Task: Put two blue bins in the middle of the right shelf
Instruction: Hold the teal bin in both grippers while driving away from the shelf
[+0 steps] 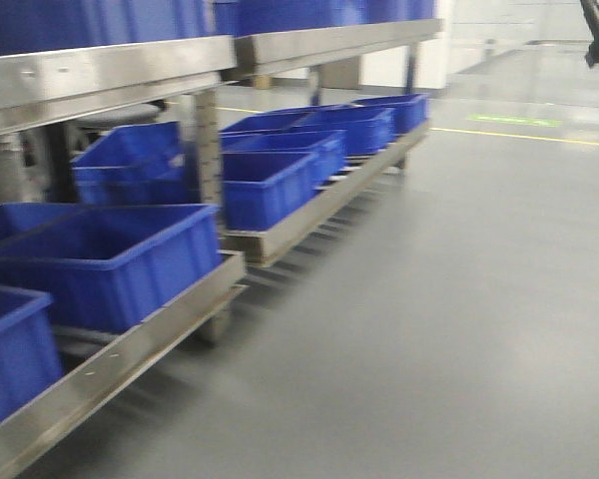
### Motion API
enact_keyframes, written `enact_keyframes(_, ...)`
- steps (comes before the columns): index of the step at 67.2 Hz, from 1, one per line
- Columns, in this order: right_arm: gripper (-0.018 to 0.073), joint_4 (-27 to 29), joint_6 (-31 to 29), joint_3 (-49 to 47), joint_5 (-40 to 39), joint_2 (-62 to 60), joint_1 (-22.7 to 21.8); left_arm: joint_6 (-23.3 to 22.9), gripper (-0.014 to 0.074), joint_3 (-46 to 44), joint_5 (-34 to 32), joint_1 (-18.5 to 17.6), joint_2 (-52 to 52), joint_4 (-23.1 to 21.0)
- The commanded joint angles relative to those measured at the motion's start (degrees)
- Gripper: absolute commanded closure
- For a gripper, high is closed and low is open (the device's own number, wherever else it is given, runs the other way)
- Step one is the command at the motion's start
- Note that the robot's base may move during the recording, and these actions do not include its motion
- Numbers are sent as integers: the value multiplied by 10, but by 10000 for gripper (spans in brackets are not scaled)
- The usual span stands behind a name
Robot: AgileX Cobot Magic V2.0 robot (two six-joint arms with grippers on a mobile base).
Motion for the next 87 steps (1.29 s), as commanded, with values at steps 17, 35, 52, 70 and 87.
enact_keyframes(17,712,22,-4,-5,-42,-2,3,9,707,-9,-16,-8,-10,-46)
enact_keyframes(35,712,22,-4,-5,-42,-2,3,9,707,-9,-16,-8,-10,-46)
enact_keyframes(52,712,22,-4,-5,-42,-2,3,9,707,-9,-16,-8,-10,-46)
enact_keyframes(70,712,22,-4,-5,-42,-2,3,9,707,-9,-16,-8,-10,-46)
enact_keyframes(87,712,22,-4,-5,-42,-2,3,9,707,-9,-16,-8,-10,-46)
